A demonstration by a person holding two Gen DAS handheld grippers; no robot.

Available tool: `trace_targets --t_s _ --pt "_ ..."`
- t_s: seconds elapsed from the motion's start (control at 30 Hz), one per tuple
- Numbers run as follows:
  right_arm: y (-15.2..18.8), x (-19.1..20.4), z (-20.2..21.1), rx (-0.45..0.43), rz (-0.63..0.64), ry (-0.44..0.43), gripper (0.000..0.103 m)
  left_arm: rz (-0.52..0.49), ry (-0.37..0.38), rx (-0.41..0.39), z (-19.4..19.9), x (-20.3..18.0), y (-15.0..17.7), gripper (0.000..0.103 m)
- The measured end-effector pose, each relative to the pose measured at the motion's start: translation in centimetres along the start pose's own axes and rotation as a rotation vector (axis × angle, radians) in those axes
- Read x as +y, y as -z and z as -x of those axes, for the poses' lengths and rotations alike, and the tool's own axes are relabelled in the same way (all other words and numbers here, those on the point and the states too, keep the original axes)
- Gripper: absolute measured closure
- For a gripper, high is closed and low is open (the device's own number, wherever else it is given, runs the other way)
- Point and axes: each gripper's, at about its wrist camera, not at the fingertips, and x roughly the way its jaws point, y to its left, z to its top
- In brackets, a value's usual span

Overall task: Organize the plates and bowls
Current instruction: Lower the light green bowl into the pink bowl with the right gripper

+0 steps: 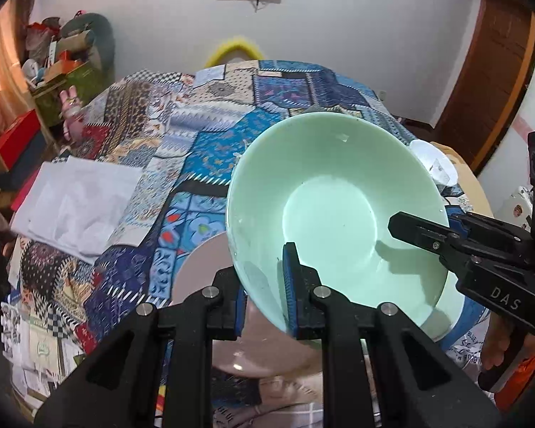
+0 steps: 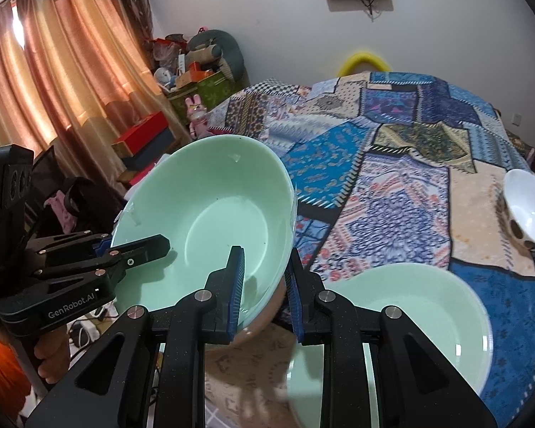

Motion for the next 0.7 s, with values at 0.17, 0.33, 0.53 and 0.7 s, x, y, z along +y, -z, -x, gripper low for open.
trace_targets --t_s 0.17,0.33,0.53,0.7 --pt "0.6 0.7 -1.6 0.034 -0.007 -0.021 0.082 0.032 -0.010 0.019 -0.3 1.8 1.2 0.085" --pt "1.4 0.9 -3.1 0.068 -0.027 -0.036 0.082 0.065 -0.008 0.049 -1.3 3.4 2.5 0.085" --pt "2.2 1.0 -4.3 0.103 -0.051 -0.042 0.082 0.094 -0.001 0.085 -2.7 4.8 3.8 0.085" --pt "2.5 1.0 -4.5 0.115 -0.064 -0.043 0.082 0.104 0.008 0.101 -3.6 5.5 4.7 0.085"
